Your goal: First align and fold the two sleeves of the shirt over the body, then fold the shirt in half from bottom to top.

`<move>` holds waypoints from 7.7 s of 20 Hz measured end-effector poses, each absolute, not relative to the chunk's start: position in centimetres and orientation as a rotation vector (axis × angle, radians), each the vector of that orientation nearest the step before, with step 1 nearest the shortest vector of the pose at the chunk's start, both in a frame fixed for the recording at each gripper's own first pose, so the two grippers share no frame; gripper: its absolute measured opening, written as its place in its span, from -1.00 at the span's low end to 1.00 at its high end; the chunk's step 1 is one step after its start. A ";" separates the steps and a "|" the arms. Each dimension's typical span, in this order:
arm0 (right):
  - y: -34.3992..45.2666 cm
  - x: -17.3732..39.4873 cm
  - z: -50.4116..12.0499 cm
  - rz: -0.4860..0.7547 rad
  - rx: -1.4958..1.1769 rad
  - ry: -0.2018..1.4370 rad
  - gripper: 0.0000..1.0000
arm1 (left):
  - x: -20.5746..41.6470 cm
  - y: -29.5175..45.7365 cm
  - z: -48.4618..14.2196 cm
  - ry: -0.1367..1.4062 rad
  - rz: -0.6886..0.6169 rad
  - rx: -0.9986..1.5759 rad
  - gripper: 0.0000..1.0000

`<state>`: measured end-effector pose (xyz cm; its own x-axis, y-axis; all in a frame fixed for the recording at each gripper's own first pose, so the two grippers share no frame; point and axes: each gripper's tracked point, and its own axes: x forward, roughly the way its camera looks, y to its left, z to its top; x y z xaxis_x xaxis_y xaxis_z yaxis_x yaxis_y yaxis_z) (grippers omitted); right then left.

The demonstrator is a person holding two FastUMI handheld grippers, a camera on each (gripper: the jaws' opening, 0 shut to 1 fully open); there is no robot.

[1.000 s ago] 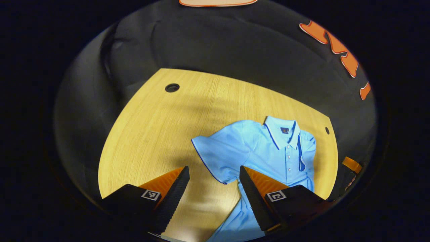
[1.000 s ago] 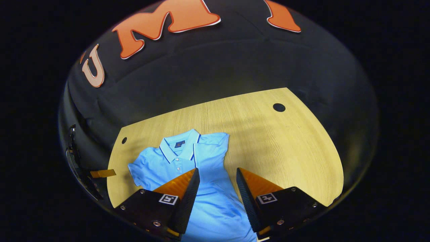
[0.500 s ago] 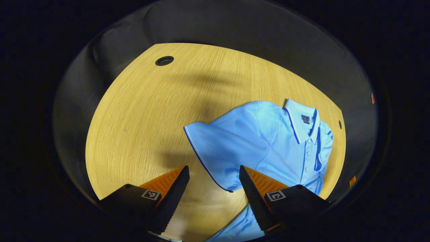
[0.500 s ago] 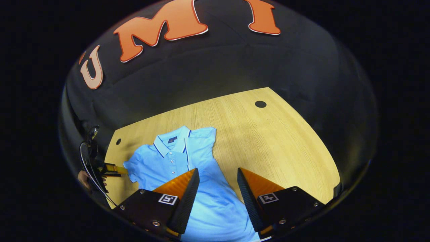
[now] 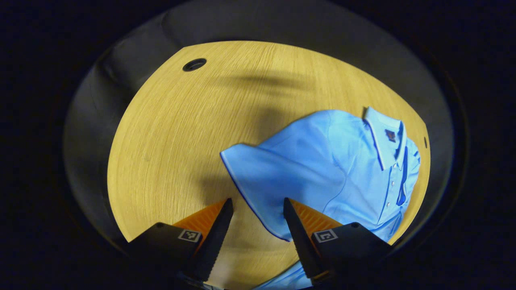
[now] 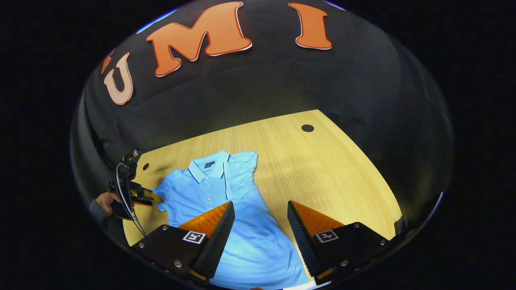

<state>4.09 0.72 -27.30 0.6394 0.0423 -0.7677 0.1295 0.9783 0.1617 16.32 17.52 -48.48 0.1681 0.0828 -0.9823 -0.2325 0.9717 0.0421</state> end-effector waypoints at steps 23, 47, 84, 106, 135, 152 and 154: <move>-6.2 -4.3 -24.9 -0.124 0.196 0.842 0.67 | 20.2 8.7 -40.7 1.163 -0.031 -0.063 -0.82; -6.1 -8.3 -26.1 -0.167 0.206 0.892 0.67 | 19.3 -7.0 -39.2 1.122 -0.385 0.030 0.64; -0.6 -22.4 -40.5 0.174 0.005 1.196 0.94 | -20.9 8.4 -43.9 1.252 -0.035 0.017 1.00; 2.0 -21.6 -41.9 0.130 0.039 1.180 -0.87 | -19.5 4.8 -44.9 1.168 -0.055 0.082 -0.87; 0.5 1.4 -25.5 0.160 0.101 0.829 -0.88 | 3.6 1.6 -26.2 0.775 -0.183 -0.015 -0.90; 2.4 18.4 -29.8 0.073 0.054 0.859 -0.88 | 22.9 5.1 -29.5 0.746 -0.163 -0.070 -0.91; 2.8 20.3 -31.5 0.058 0.069 0.881 -0.88 | 25.2 5.7 -31.5 0.769 -0.158 -0.065 -0.91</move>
